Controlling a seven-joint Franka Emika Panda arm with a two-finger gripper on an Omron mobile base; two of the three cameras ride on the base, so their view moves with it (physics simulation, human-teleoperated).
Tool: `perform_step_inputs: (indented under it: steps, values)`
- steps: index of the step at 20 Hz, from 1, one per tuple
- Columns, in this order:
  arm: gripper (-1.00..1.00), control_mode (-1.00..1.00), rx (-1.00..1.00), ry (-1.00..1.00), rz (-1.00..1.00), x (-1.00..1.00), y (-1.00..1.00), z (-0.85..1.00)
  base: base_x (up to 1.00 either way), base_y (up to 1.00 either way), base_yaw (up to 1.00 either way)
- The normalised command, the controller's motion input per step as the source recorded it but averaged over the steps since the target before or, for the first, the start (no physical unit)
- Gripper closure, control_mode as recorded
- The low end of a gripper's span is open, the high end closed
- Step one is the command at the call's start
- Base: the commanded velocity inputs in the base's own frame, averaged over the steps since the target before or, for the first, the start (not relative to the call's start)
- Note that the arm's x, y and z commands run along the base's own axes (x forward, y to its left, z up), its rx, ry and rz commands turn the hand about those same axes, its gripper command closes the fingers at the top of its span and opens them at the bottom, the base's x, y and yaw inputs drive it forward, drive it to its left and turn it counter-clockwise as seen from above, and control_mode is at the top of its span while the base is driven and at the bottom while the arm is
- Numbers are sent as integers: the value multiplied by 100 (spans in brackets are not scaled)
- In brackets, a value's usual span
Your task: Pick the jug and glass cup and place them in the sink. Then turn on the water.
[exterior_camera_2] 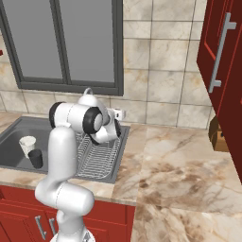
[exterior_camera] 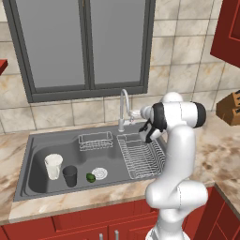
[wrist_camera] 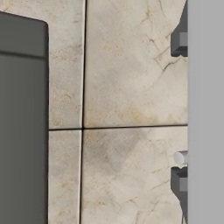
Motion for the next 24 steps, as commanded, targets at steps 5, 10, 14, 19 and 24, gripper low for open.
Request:
perform_step_inputs:
  steps: [5,10,14,19,24]
  values:
    - [-100,-100,1,0,0,0,-19,0,0,0,0]
    - [-100,-100,3,0,0,0,-35,0,0,0,0]
    - [-100,-100,2,0,0,1,-35,0,0,0,0]
    - [-100,-100,-1,0,0,-23,5,-2,0,0,0]
    - [-100,-100,-1,-2,0,-58,21,-1,0,0,0]
